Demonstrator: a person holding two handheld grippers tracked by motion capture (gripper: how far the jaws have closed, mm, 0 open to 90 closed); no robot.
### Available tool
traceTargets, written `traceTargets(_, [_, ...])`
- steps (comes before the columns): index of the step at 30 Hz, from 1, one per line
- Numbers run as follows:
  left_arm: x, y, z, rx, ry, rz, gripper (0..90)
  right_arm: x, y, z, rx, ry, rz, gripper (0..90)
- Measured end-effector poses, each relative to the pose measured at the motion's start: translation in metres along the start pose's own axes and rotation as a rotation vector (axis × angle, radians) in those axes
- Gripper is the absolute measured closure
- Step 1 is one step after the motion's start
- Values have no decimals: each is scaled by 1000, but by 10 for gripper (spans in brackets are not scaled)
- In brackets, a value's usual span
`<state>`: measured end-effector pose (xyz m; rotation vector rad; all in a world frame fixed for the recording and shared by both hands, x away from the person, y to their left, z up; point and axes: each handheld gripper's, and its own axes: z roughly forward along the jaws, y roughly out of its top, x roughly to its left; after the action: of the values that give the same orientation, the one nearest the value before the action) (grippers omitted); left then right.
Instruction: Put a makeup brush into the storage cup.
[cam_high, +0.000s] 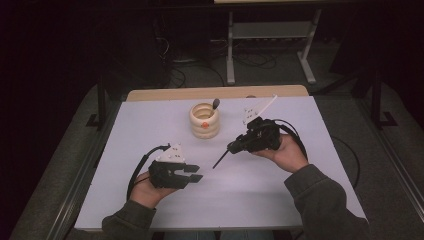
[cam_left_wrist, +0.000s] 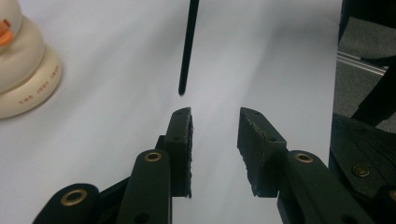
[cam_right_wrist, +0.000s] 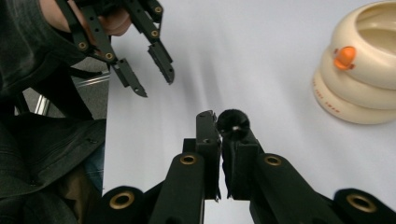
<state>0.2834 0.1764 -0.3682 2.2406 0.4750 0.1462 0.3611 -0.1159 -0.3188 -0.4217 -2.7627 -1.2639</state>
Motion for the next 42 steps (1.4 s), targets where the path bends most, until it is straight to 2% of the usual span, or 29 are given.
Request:
traceTargets(5, [1,-8,-2,0,8,-20,632,-6,7,-4,2,-16,13,847])
traceTargets(7, [2,-11,-3,-2,12,-26,626,-8,11,-4,27,-27,27,847])
traceTargets(12, [4,-16,-5,-1,27,-30,615,-13,22,-6,46,-43,19,847])
traceTargets(14, [4,-16,-6,-7,30,-37,614,-16,26,-5,37,-44,-7,847])
traceTargets(16, [5,-17,-8,-4,33,-37,612,-17,30,-5,47,-49,-1,847])
traceTargets(19, [4,-18,-10,-7,39,-42,609,-20,37,-3,43,-57,-18,847])
traceTargets(27, [6,-20,-10,0,46,-38,599,-26,54,-5,41,-69,-7,847])
traceTargets(42, [7,-21,-13,-9,50,-43,588,-35,88,-9,39,-106,-23,846])
